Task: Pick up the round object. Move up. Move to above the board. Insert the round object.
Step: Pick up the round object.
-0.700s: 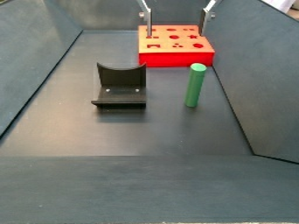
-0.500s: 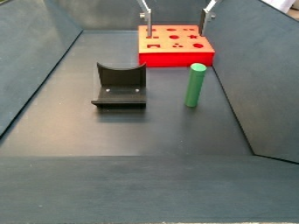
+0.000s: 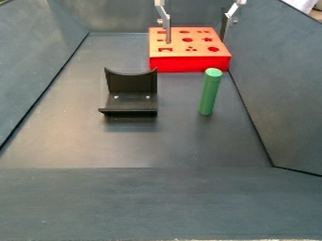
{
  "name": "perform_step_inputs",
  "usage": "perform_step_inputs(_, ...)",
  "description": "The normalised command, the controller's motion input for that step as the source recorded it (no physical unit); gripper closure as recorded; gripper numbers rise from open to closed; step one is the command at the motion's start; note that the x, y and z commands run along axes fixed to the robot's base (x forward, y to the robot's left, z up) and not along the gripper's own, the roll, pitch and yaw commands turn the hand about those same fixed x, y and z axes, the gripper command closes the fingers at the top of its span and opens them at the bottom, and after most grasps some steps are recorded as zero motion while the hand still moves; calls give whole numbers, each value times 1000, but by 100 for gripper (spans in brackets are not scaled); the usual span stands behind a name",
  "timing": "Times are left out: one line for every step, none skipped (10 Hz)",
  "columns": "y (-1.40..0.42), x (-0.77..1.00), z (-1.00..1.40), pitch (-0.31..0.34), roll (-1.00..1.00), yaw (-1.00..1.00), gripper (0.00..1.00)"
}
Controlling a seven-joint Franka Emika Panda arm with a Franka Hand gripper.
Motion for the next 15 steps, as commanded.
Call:
perform_step_inputs(0, -289, -474, -104, 73, -17, 0)
perform_step_inputs(0, -271, -711, -101, 41, -40, 0)
perform_step_inputs(0, -249, -774, -101, 4, -34, 0)
perform_step_inputs(0, -300, -746, -126, 17, -34, 0)
perform_step_inputs(-46, -146, -249, -169, 0, 0, 0)
perform_step_inputs(0, 0, 0, 0, 19, 0, 0)
perform_step_inputs(0, -234, -146, 0, 124, 31, 0)
perform_step_inputs(0, -317, -314, 0, 187, 9, 0)
perform_step_inputs(0, -289, -386, -23, 143, 0, 0)
perform_step_inputs(0, -240, -337, -24, 99, 0, 0)
perform_step_inputs(0, -266, -334, -16, 114, 0, 0)
perform_step_inputs(0, -249, -349, -26, 103, 0, 0)
perform_step_inputs(0, -211, -320, -31, 79, 0, 0)
perform_step_inputs(0, -17, 0, 0, 0, 0, 0)
perform_step_inputs(0, 0, 0, 0, 0, 0, 100)
